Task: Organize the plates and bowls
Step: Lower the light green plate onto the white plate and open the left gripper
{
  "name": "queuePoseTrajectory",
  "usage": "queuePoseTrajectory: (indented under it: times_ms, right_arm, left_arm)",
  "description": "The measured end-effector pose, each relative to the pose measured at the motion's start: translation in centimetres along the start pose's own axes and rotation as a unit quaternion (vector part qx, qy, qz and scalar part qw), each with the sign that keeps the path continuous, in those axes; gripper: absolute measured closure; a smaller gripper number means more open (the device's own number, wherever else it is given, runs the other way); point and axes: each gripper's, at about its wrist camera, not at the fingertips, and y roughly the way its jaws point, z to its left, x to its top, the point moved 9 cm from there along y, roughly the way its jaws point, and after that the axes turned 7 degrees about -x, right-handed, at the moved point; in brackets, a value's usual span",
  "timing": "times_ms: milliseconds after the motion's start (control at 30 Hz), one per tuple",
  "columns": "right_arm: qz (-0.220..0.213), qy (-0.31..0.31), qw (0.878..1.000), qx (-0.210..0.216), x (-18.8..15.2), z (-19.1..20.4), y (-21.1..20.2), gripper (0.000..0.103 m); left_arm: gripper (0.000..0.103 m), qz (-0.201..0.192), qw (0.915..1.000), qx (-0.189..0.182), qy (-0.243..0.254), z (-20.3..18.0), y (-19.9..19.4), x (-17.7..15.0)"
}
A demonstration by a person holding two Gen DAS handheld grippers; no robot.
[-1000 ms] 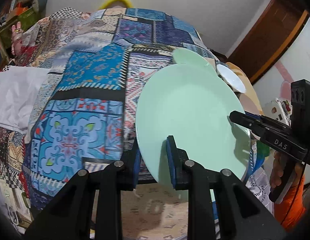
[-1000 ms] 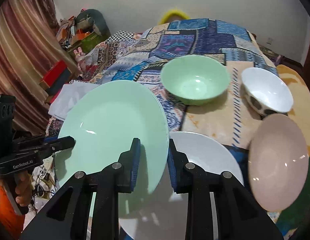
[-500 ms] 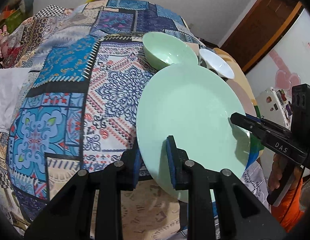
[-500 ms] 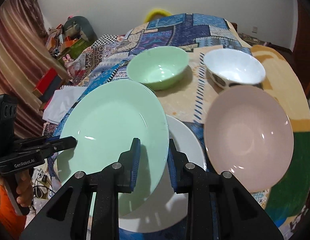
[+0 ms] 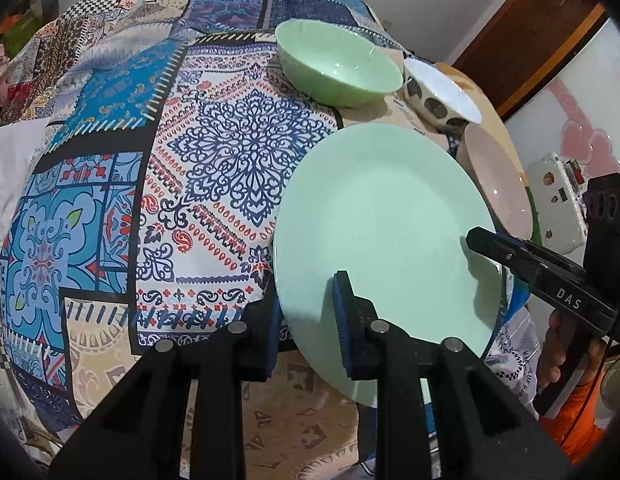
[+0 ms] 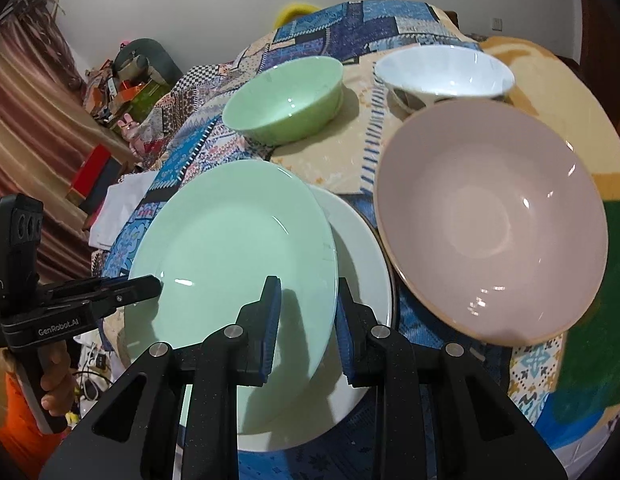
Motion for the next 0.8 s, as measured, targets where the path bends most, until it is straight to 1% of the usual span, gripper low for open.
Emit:
queuePoseTrajectory:
  times_ms: [267, 367, 567, 800]
  right_arm:
    - [0.004, 0.007, 1.000, -0.001, -0.5, -0.6, 0.1, 0.079]
    - [0.002, 0.008, 1.000, 0.001, -0.6, -0.7, 0.0, 0.079]
    - [-0.001, 0.006, 1.000, -0.002, -0.7, -0.8, 0.1, 0.080]
    - [-0.007, -0.002, 1.000, -0.011, -0.9, -0.8, -0.2, 0.080]
  left_arm:
    - [0.079, 0.024, 0.9997, 0.008, 0.002, 0.2, 1.7, -0.7]
    - [0.078, 0.023, 0.9994, 0.022, 0.013, 0.0, 1.7, -0.7]
    - [0.078, 0.027, 0.9990, 0.031, 0.016, 0.0, 1.9, -0.7]
    - [0.074, 0.023, 0.9985, 0.044, 0.023, -0.4, 2.1, -0.7]
